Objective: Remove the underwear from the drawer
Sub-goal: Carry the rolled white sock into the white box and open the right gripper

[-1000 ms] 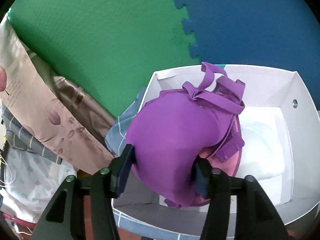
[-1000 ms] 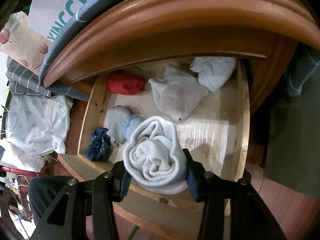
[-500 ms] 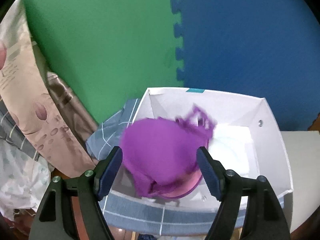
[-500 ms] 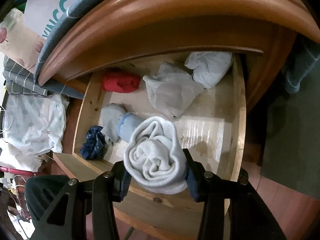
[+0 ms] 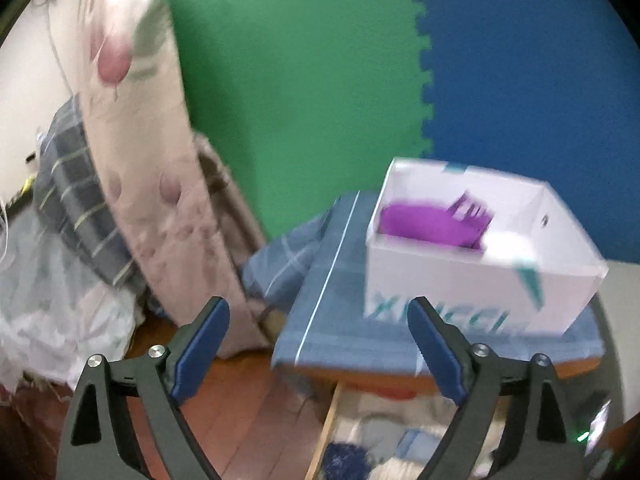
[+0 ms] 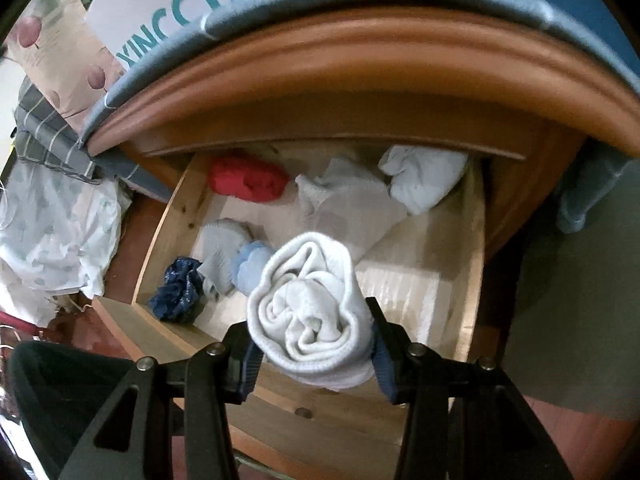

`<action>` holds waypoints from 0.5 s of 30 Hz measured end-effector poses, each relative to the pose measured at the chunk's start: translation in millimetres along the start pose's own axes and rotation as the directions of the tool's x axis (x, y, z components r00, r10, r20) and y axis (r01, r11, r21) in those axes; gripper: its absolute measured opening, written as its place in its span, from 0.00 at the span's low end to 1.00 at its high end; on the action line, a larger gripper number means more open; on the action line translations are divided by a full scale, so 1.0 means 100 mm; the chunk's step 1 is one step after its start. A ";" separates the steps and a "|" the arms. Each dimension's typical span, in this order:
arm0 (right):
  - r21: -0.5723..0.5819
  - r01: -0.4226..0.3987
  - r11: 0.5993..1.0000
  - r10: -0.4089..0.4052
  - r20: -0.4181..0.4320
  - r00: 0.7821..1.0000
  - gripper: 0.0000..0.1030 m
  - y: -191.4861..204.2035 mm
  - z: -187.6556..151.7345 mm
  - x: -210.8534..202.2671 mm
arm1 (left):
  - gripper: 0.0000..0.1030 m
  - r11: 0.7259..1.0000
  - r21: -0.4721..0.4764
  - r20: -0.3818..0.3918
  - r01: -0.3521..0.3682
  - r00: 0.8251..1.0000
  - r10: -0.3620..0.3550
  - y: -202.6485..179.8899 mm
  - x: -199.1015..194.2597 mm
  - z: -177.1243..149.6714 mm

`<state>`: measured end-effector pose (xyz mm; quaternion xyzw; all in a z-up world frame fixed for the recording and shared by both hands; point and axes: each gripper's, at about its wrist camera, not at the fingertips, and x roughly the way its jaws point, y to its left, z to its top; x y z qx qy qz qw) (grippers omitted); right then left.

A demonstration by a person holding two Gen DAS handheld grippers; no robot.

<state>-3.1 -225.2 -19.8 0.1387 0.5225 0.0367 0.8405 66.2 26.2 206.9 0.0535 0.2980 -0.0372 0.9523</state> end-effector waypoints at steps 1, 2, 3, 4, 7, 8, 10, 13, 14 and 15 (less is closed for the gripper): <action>0.000 0.008 1.000 -0.008 0.006 1.000 0.45 0.00 0.00 -0.02 | 0.88 1.000 -0.003 -0.024 -0.001 1.000 0.001 0.04 0.08 -0.11; 0.008 0.022 1.000 -0.022 0.007 1.000 0.45 -0.01 -0.02 -0.04 | 0.88 1.000 -0.006 -0.049 -0.007 0.999 0.007 0.08 0.19 -0.23; 0.022 0.033 0.999 -0.033 -0.003 0.999 0.45 -0.01 -0.02 -0.05 | 0.88 1.000 -0.008 -0.071 -0.012 0.997 0.011 0.10 0.29 -0.33; 0.031 0.035 0.999 -0.034 -0.011 0.999 0.45 -0.01 -0.02 -0.07 | 0.88 1.000 -0.008 -0.093 -0.014 0.996 0.013 0.13 0.38 -0.41; 0.035 0.038 0.999 -0.038 -0.012 0.999 0.45 0.06 0.02 -0.18 | 0.88 0.999 0.011 -0.123 -0.030 0.992 0.031 0.18 0.57 -0.65; 0.027 0.045 0.999 -0.045 -0.001 0.999 0.45 0.10 0.05 -0.25 | 0.88 0.999 0.024 -0.134 -0.039 0.990 0.042 0.19 0.61 -0.71; 0.001 0.059 0.998 -0.059 0.023 0.998 0.45 0.20 0.12 -0.40 | 0.88 0.998 0.043 -0.160 -0.043 0.986 0.050 0.20 0.66 -0.73; -0.031 0.075 0.997 -0.072 0.090 0.993 0.45 0.34 0.24 -0.75 | 0.90 1.000 0.014 -0.200 -0.016 0.980 0.019 0.25 0.71 -0.75; -0.037 0.078 0.996 -0.073 0.112 0.991 0.45 0.38 0.29 -0.87 | 0.90 1.000 -0.007 -0.210 0.000 0.978 -0.002 0.28 0.72 -0.75; -0.039 0.084 0.996 -0.077 0.147 0.986 0.45 0.43 0.34 -1.03 | 0.90 1.000 -0.017 -0.215 0.002 0.977 -0.006 0.29 0.72 -0.75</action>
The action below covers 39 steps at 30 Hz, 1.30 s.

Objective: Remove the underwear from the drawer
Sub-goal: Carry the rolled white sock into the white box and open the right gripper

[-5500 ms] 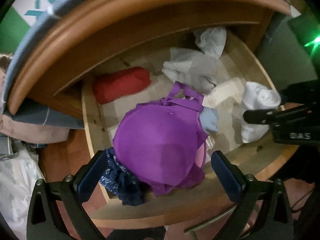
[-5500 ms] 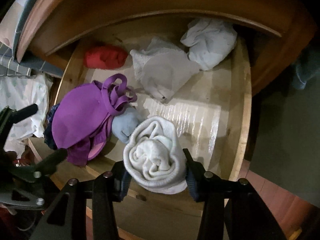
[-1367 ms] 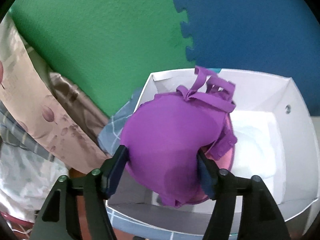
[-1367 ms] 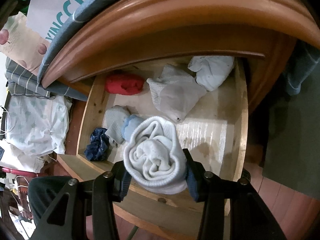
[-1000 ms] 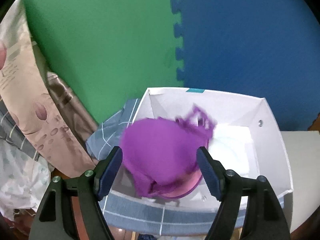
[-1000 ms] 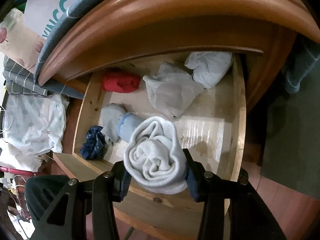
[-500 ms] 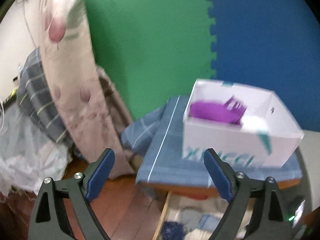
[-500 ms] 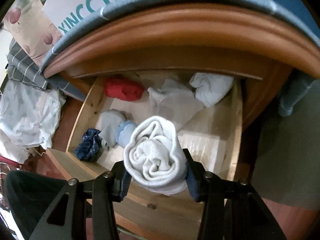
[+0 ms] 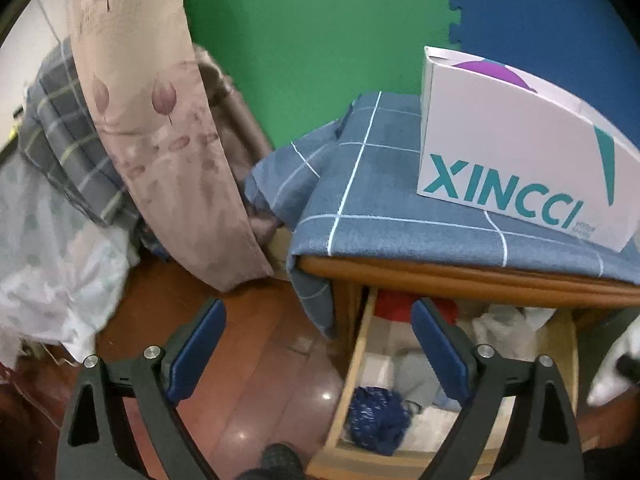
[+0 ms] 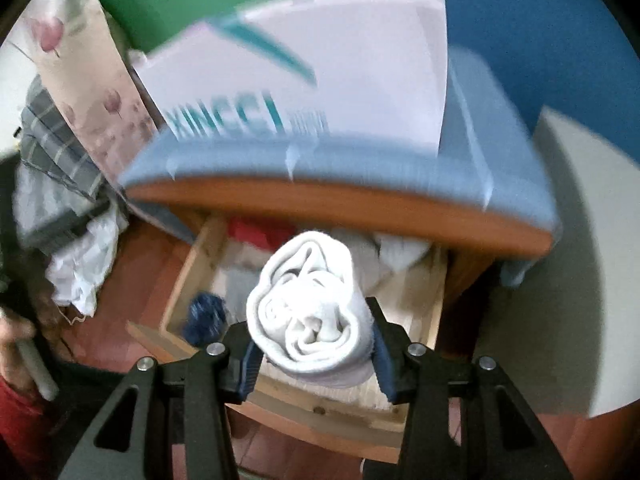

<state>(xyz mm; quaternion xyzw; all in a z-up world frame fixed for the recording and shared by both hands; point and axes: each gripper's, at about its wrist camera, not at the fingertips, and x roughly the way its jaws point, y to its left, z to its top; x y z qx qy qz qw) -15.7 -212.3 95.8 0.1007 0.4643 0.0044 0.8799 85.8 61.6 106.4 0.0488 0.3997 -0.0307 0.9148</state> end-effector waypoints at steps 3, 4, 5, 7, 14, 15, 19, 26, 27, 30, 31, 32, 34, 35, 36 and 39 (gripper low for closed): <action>-0.013 0.012 1.000 -0.011 0.087 0.996 0.45 0.09 0.19 -0.40 | 0.90 1.000 -0.019 -0.018 0.005 1.000 -0.005 0.02 -0.02 0.00; -0.021 0.016 1.000 -0.014 0.112 0.994 0.45 0.12 0.25 -0.50 | 0.90 1.000 -0.023 -0.016 0.000 1.000 -0.001 0.02 -0.02 -0.01; -0.031 0.023 0.999 -0.018 0.145 0.989 0.45 0.15 0.33 -0.64 | 0.90 1.000 -0.018 -0.015 -0.009 1.000 0.008 0.02 -0.03 -0.01; -0.040 0.030 0.999 -0.022 0.194 0.981 0.45 0.20 0.48 -0.86 | 0.90 1.000 -0.010 -0.014 -0.021 1.000 0.021 0.01 -0.05 -0.01; -0.057 0.102 0.993 -0.081 0.295 0.952 0.45 0.30 1.11 -1.29 | 0.90 1.000 -0.018 -0.034 0.013 0.999 -0.014 -0.01 -0.03 -0.02; -0.057 0.111 0.992 -0.090 0.290 0.953 0.45 0.30 1.22 -1.28 | 0.90 1.000 -0.018 -0.034 0.004 0.999 -0.005 -0.01 -0.02 -0.02; -0.053 0.159 0.986 -0.138 0.281 0.950 0.45 0.33 1.54 -1.22 | 0.90 0.999 -0.034 -0.044 0.011 0.999 -0.013 0.01 -0.01 -0.01; -0.044 0.229 0.973 -0.212 0.237 0.948 0.45 0.32 1.96 -0.89 | 0.90 0.998 -0.062 -0.055 0.019 0.998 -0.022 0.06 0.01 0.00; -0.044 0.237 0.971 -0.222 0.219 0.950 0.45 0.32 2.00 -0.81 | 0.90 0.998 -0.065 -0.056 0.018 0.998 -0.021 0.07 0.01 0.00; -0.053 0.278 0.959 -0.263 0.193 0.945 0.45 0.29 2.11 -0.62 | 0.90 0.997 -0.077 -0.064 0.012 0.998 -0.017 0.09 0.03 0.00; -0.056 0.287 0.956 -0.273 0.183 0.944 0.45 0.28 2.12 -0.57 | 0.90 0.997 -0.080 -0.066 0.008 0.998 -0.013 0.10 0.03 0.00; -0.053 0.294 0.954 -0.281 0.172 0.944 0.45 0.26 2.14 -0.50 | 0.90 0.997 -0.083 -0.068 0.004 0.998 -0.010 0.10 0.04 0.00; -0.050 0.305 0.951 -0.295 0.149 0.944 0.45 0.22 2.17 -0.39 | 0.90 0.996 -0.090 -0.073 0.005 0.997 -0.012 0.12 0.05 0.00; -0.049 0.314 0.948 -0.305 0.142 0.942 0.45 0.20 2.18 -0.33 | 0.90 0.995 -0.100 -0.077 0.005 0.997 -0.013 0.13 0.05 0.00; -0.050 0.325 0.945 -0.316 0.131 0.940 0.45 0.18 2.20 -0.27 | 0.90 0.994 -0.108 -0.078 0.009 0.997 -0.017 0.14 0.05 0.00; -0.051 0.331 0.942 -0.326 0.091 0.941 0.45 0.13 2.24 -0.10 | 0.90 0.993 -0.119 -0.081 0.013 0.996 -0.022 0.16 0.06 0.00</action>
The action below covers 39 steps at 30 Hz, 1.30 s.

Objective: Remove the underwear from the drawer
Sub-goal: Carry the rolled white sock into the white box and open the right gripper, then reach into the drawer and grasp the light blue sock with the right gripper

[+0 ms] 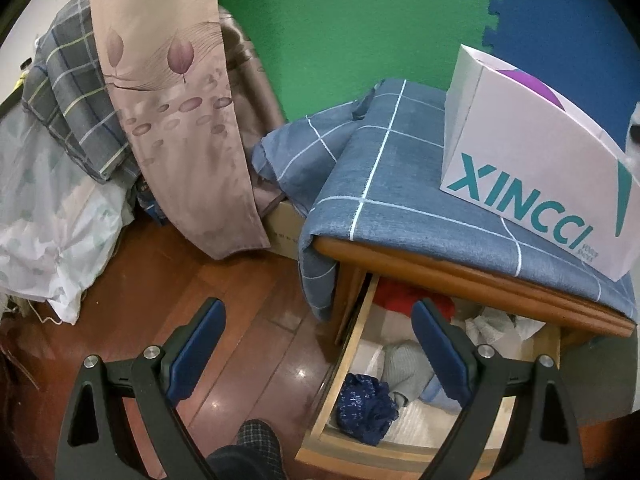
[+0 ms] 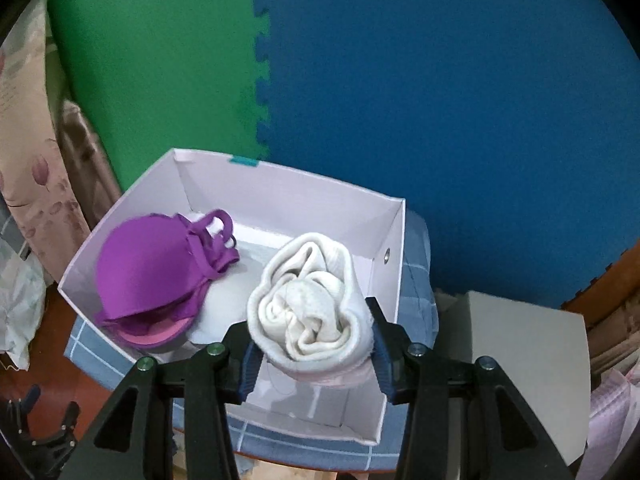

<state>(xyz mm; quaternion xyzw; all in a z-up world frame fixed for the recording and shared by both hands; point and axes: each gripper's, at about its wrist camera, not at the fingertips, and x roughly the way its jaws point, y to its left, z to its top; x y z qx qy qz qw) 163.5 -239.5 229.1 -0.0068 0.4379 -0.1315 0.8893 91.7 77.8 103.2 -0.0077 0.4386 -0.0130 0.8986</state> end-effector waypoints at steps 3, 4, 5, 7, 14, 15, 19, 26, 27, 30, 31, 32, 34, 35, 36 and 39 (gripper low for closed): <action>-0.001 0.005 1.000 -0.005 -0.046 0.999 0.45 0.00 -0.01 0.19 | 0.90 1.000 0.004 -0.003 -0.007 1.000 0.007 0.00 0.01 0.00; -0.004 0.009 1.000 -0.009 -0.058 0.998 0.45 0.01 -0.02 0.24 | 0.90 1.000 0.003 -0.002 -0.005 1.000 0.005 0.00 0.01 0.00; -0.009 0.013 1.000 -0.013 -0.069 0.998 0.45 0.02 -0.03 0.29 | 0.90 1.000 0.001 -0.007 -0.006 1.000 0.006 0.00 0.02 0.00; -0.012 0.013 1.000 -0.014 -0.087 0.996 0.46 0.04 -0.04 0.37 | 0.90 1.000 -0.002 -0.010 -0.006 1.000 0.006 0.01 0.03 0.00; 0.013 0.007 1.000 -0.005 -0.143 0.990 0.47 0.05 -0.13 0.64 | 0.90 1.000 -0.008 -0.017 -0.010 1.000 0.010 0.03 0.05 -0.01; 0.020 0.006 1.000 -0.003 -0.145 0.989 0.48 0.04 -0.14 0.66 | 0.90 1.000 -0.010 -0.020 -0.010 1.000 0.010 0.03 0.06 -0.01; 0.055 0.019 0.998 -0.012 -0.126 0.992 0.55 -0.01 -0.14 0.65 | 0.90 1.000 -0.018 -0.031 -0.019 0.999 0.019 0.04 0.10 -0.01; 0.044 0.037 0.998 -0.036 -0.017 0.999 0.62 -0.03 -0.08 0.28 | 0.90 0.999 -0.022 -0.039 -0.025 0.999 0.024 0.05 0.13 -0.01; 0.042 0.019 0.999 -0.019 0.008 1.000 0.62 -0.03 -0.08 0.19 | 0.90 0.999 -0.022 -0.041 -0.027 0.999 0.026 0.05 0.13 -0.01; 0.013 -0.084 0.996 0.082 0.086 0.993 0.62 0.03 -0.27 -0.25 | 0.90 0.999 -0.029 -0.033 -0.032 0.999 0.031 0.07 0.13 -0.01; -0.003 -0.116 0.993 0.116 0.099 0.988 0.62 0.05 -0.33 -0.36 | 0.90 0.999 -0.032 -0.031 -0.034 0.999 0.033 0.08 0.13 -0.01; -0.025 -0.143 0.989 0.145 0.112 0.983 0.62 0.08 -0.43 -0.48 | 0.90 0.999 -0.035 -0.033 -0.036 0.999 0.035 0.09 0.13 -0.01; -0.090 -0.178 0.980 0.188 0.123 0.974 0.62 0.20 -0.75 -0.73 | 0.90 0.998 -0.044 -0.032 -0.037 0.999 0.036 0.11 0.13 -0.01; -0.126 -0.190 0.974 0.205 0.117 0.972 0.62 0.26 -0.89 -0.81 | 0.90 0.998 -0.044 -0.030 -0.039 0.999 0.038 0.11 0.12 -0.01; -0.178 -0.213 0.961 0.232 0.096 0.968 0.62 0.36 -1.09 -0.87 | 0.90 0.998 -0.043 -0.029 -0.043 0.999 0.042 0.11 0.11 -0.01; -0.275 -0.269 0.923 0.284 0.013 0.959 0.62 0.56 -1.54 -0.91 | 0.90 0.998 -0.034 -0.019 -0.051 0.999 0.051 0.10 0.09 -0.02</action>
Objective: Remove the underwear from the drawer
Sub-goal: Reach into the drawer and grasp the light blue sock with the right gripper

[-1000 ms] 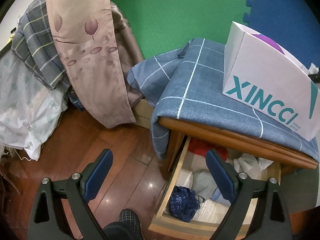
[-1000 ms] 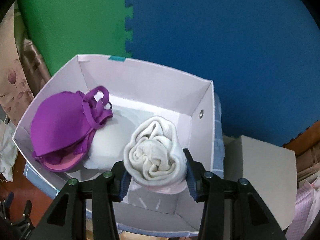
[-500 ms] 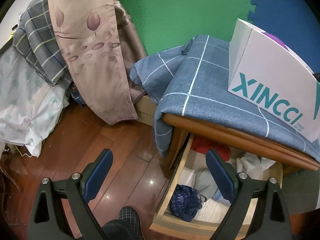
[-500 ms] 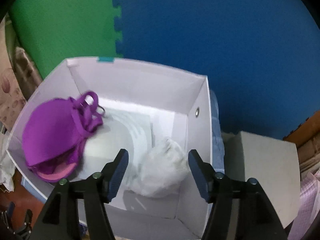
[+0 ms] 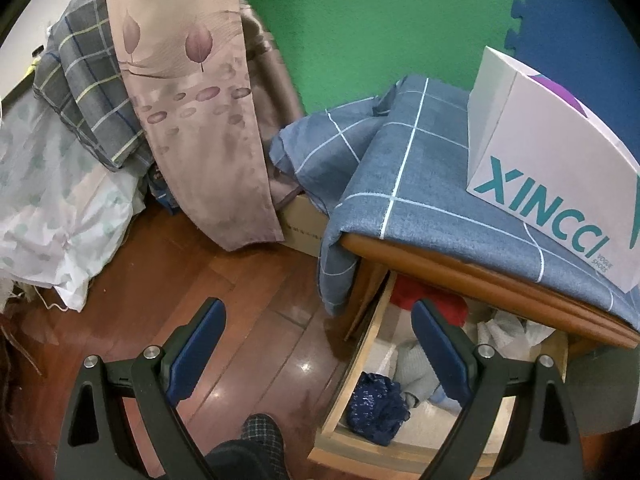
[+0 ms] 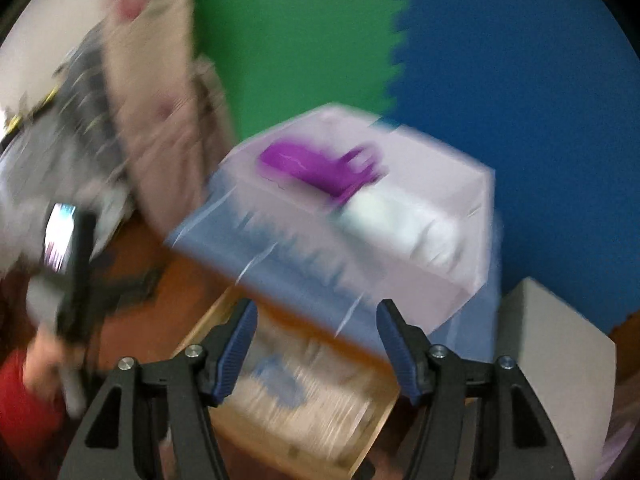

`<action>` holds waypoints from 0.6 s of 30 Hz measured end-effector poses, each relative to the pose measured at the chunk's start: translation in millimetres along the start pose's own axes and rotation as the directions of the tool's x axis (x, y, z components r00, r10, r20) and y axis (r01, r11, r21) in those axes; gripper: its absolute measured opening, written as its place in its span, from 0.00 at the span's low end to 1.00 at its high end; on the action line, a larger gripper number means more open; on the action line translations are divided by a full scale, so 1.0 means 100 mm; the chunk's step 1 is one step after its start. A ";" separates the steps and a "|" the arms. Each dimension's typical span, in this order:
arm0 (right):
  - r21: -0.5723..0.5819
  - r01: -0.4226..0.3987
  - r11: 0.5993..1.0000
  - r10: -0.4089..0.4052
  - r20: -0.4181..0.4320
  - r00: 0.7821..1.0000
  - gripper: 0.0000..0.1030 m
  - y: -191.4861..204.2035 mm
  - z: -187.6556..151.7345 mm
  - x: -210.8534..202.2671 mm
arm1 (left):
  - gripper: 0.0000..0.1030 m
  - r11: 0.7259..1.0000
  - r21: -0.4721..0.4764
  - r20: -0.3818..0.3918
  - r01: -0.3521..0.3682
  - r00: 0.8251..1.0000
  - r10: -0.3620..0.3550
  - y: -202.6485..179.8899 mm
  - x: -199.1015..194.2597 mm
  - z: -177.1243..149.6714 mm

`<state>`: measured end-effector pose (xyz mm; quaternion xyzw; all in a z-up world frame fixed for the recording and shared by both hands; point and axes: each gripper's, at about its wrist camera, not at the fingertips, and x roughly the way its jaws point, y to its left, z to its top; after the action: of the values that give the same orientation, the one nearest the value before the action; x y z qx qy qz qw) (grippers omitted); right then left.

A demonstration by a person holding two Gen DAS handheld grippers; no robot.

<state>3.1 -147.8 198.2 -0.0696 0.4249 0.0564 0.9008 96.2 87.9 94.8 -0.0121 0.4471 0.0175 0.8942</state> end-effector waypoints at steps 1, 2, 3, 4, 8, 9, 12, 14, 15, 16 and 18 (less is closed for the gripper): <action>-0.034 -0.031 0.999 0.030 -0.036 0.999 0.62 0.12 -0.14 0.06 | 0.90 1.000 0.005 -0.002 0.002 1.000 -0.002 -0.01 0.00 -0.01; -0.062 -0.053 0.997 0.049 -0.069 0.996 0.62 0.21 -0.25 0.14 | 0.90 1.000 0.006 -0.005 0.004 1.000 -0.004 -0.01 0.00 -0.01; -0.085 -0.070 0.994 0.062 -0.097 0.993 0.62 0.27 -0.34 0.22 | 0.90 1.000 0.006 -0.011 0.007 1.000 -0.007 -0.01 0.00 -0.01; -0.119 -0.089 0.989 0.073 -0.131 0.989 0.62 0.37 -0.44 0.32 | 0.90 1.000 0.002 -0.013 0.011 1.000 -0.011 -0.01 0.01 0.00; -0.190 -0.151 0.970 0.096 -0.271 0.958 0.62 0.62 -0.72 0.82 | 0.90 1.000 0.005 -0.012 -0.003 1.000 0.003 0.01 0.01 0.00; -0.199 -0.159 0.967 0.095 -0.299 0.950 0.62 0.65 -0.77 0.95 | 0.90 1.000 0.003 -0.014 -0.004 1.000 0.004 0.02 0.01 0.00; -0.198 -0.188 0.962 0.107 -0.363 0.926 0.62 0.66 -0.83 1.36 | 0.90 1.000 -0.003 -0.027 -0.009 1.000 0.008 0.03 0.03 0.00; -0.211 -0.187 0.959 0.090 -0.398 0.913 0.62 0.63 -0.86 1.61 | 0.90 1.000 -0.004 -0.025 -0.006 1.000 0.006 0.03 0.03 0.01; -0.221 -0.184 0.958 0.080 -0.410 0.909 0.62 0.62 -0.87 1.72 | 0.90 1.000 -0.004 -0.024 -0.007 1.000 0.007 0.03 0.04 0.01; -0.228 -0.186 0.956 0.075 -0.425 0.902 0.62 0.61 -0.91 1.83 | 0.90 1.000 -0.002 -0.025 -0.009 1.000 0.009 0.02 0.04 0.00; -0.241 -0.187 0.952 0.059 -0.456 0.888 0.62 0.60 -0.94 2.02 | 0.90 1.000 -0.001 -0.023 -0.006 1.000 0.006 0.03 0.04 0.01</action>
<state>50.4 -96.8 -21.8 -0.1792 0.6100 0.1557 0.7560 98.8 90.8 92.0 -0.0116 0.4572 0.0204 0.8891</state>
